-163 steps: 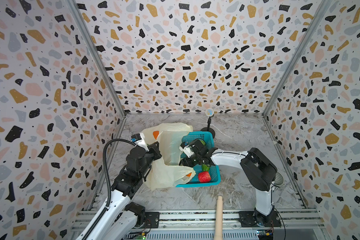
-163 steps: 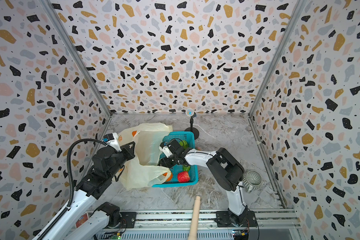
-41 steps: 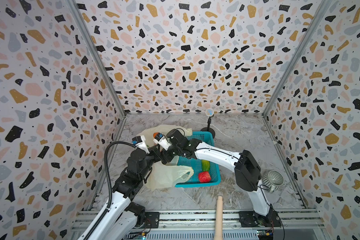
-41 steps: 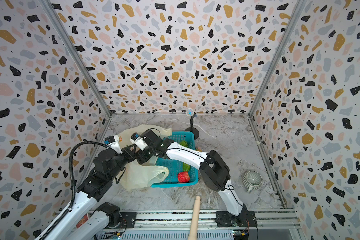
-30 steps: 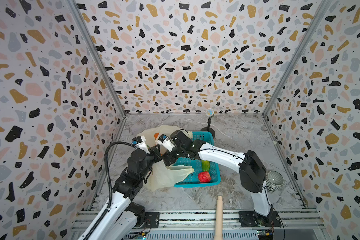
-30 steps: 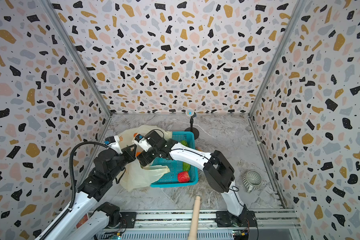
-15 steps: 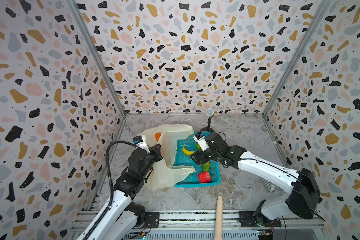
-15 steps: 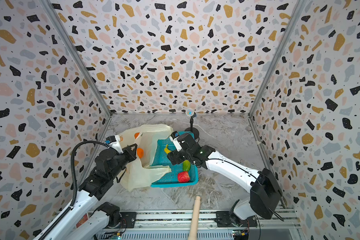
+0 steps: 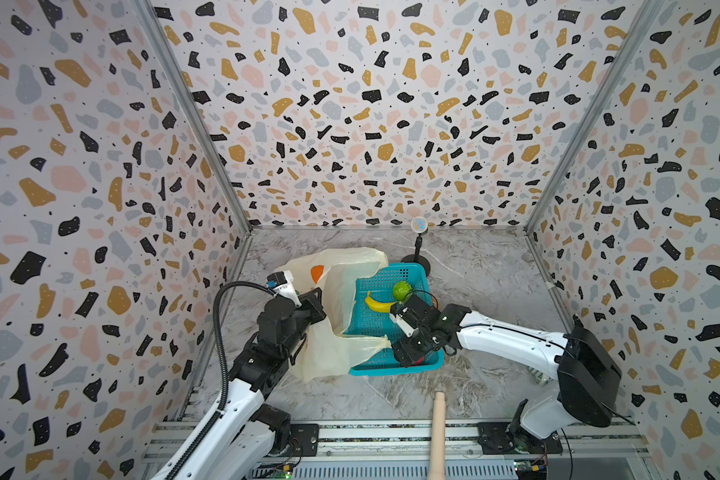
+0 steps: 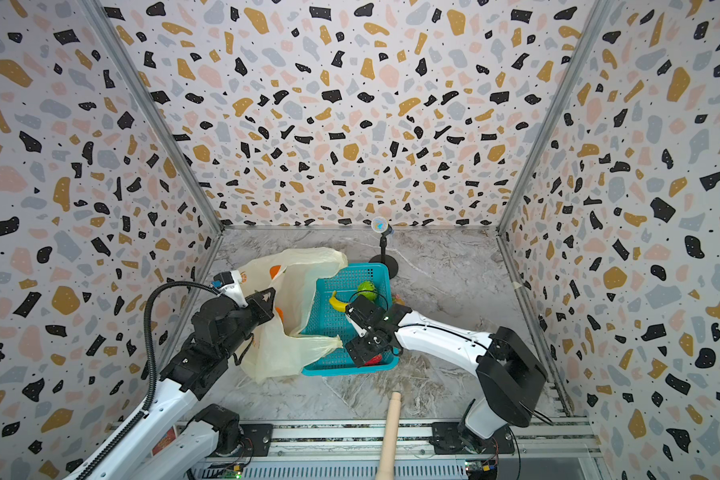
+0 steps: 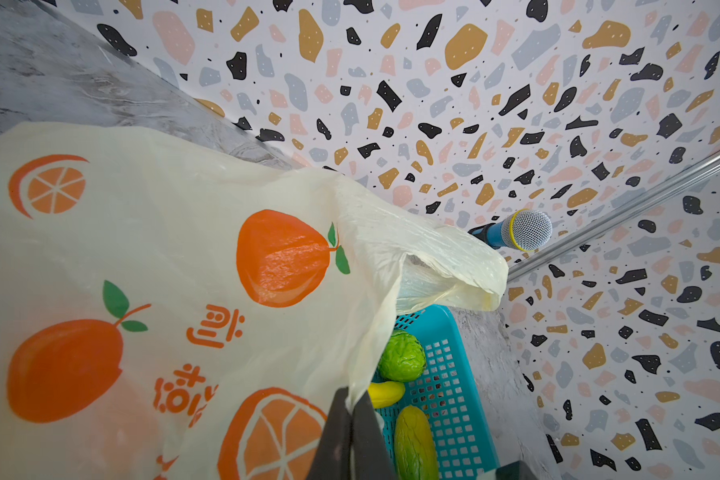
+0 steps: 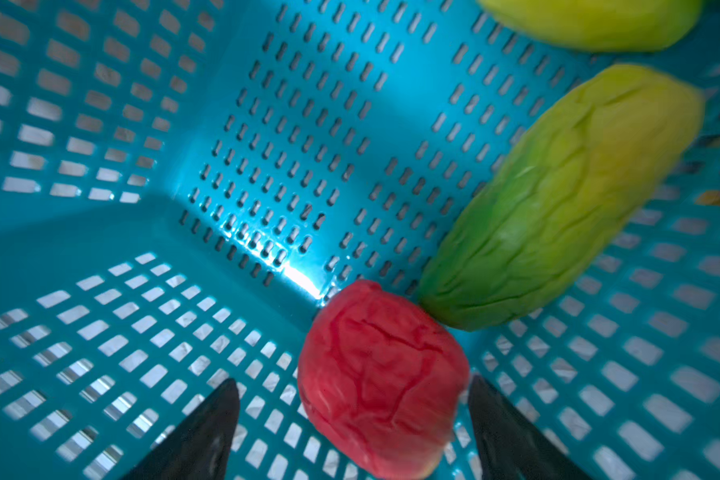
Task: Place the fruits into the plastic bag
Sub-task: 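Return the right gripper to the basket and grasp the red apple, then carry the red apple into the held bag and open the right gripper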
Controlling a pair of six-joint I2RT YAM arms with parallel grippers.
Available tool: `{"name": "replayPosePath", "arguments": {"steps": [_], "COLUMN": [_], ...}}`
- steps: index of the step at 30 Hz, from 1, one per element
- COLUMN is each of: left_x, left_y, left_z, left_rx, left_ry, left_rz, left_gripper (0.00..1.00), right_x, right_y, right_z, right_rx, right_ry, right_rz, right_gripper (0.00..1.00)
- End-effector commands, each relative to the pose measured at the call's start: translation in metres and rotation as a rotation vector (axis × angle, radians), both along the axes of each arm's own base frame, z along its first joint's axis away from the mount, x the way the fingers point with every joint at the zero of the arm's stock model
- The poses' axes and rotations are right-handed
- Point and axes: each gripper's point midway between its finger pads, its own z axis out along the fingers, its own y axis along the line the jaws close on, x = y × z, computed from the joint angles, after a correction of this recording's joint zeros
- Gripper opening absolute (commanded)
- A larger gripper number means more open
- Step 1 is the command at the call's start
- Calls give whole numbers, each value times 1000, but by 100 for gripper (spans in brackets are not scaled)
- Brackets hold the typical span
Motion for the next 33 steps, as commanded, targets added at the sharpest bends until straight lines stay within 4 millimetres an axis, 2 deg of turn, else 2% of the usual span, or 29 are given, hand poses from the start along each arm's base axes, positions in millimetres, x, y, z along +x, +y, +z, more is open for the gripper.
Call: {"name": "replayPosePath", "arguments": {"steps": [1, 9, 11, 14, 16, 18, 20, 23, 28, 33], "left_x": [0, 0, -1, -1, -1, -1, 0, 0, 0, 0], "left_y": [-1, 0, 0, 0, 0, -1, -2, -4, -4, -5], "left_z": [7, 5, 6, 7, 6, 6, 6, 6, 7, 6], "left_rx": [-11, -3, -5, -6, -6, -11, -15, -19, -24, -23], "left_ry": [-39, -43, -44, -46, -46, -48, -47, -47, -46, -41], "left_rz": [-6, -1, -2, -2, -3, -6, -8, -15, -18, -21], "left_gripper": [0, 0, 0, 0, 0, 0, 0, 0, 0, 0], "right_x": [-14, -13, -13, -15, -14, -10, -5, 8, 31, 53], "right_y": [-20, -16, -14, -10, -7, -4, 0, 10, 32, 75], "right_z": [-14, -30, -33, -33, -29, -21, -10, 17, 70, 130], "right_rx": [-163, -188, -178, -149, -130, -104, -71, 7, 166, 358], "right_ry": [40, 36, 37, 45, 37, 11, -18, -96, -221, -332], "right_rz": [-2, 7, 7, 15, 16, 13, 11, 5, -1, 56], "right_gripper": [87, 86, 82, 70, 59, 54, 50, 43, 36, 35]}}
